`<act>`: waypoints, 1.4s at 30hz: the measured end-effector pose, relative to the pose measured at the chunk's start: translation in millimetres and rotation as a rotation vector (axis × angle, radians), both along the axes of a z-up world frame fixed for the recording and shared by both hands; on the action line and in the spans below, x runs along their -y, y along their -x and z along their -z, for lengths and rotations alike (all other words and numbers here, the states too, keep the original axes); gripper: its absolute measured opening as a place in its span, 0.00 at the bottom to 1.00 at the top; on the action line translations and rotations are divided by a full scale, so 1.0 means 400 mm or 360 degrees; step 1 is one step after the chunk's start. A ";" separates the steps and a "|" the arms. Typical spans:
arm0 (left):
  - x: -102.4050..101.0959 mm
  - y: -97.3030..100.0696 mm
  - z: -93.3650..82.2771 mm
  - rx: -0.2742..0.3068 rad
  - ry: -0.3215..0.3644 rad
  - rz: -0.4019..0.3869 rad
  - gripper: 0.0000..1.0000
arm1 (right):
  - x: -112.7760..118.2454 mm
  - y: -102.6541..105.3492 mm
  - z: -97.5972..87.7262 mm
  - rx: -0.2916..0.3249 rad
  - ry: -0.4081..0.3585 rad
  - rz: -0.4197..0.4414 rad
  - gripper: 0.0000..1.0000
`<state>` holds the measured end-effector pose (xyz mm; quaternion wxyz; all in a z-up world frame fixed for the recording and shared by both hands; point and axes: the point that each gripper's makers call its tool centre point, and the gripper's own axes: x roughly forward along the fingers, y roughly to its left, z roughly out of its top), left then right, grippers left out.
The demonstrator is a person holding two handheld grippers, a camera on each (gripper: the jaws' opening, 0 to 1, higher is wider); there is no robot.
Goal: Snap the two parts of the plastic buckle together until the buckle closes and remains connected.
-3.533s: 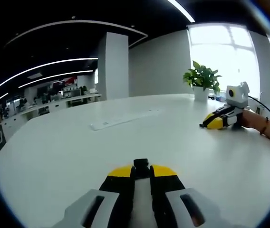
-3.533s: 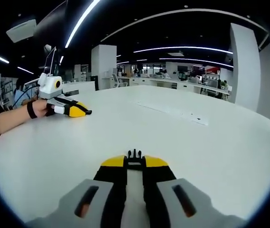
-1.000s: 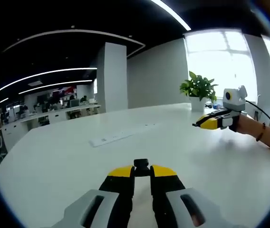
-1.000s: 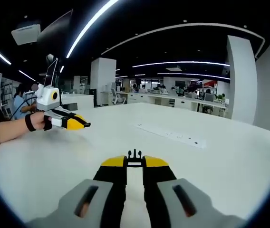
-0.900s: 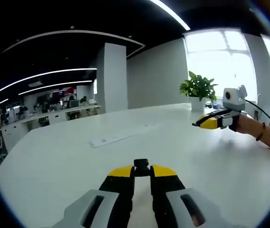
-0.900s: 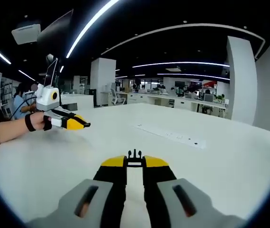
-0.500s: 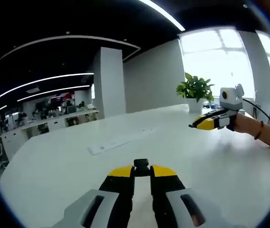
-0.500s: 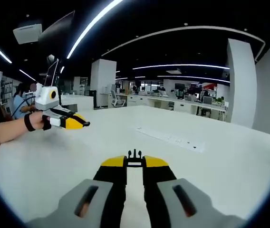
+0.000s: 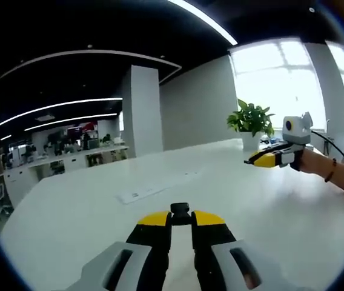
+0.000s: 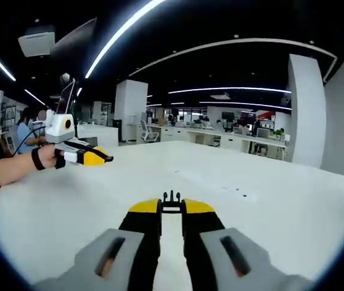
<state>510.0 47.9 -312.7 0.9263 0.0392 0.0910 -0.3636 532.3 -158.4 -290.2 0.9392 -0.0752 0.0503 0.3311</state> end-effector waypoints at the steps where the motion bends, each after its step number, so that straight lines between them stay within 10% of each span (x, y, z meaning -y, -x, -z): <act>1: 0.001 0.001 0.001 0.0000 -0.0001 0.0000 0.11 | -0.002 0.000 0.004 -0.0008 0.0013 -0.0005 0.11; 17: 0.011 0.020 0.009 -0.0001 -0.0001 0.0007 0.11 | -0.003 0.002 0.016 -0.0017 0.0049 0.0000 0.11; 27: -0.009 -0.081 0.000 -0.0017 0.0006 0.0007 0.11 | -0.004 -0.001 0.017 -0.0017 0.0057 -0.0008 0.11; 42: -0.002 -0.091 -0.009 -0.0012 0.0014 0.0027 0.11 | -0.010 -0.001 0.022 -0.0009 0.0087 -0.0007 0.11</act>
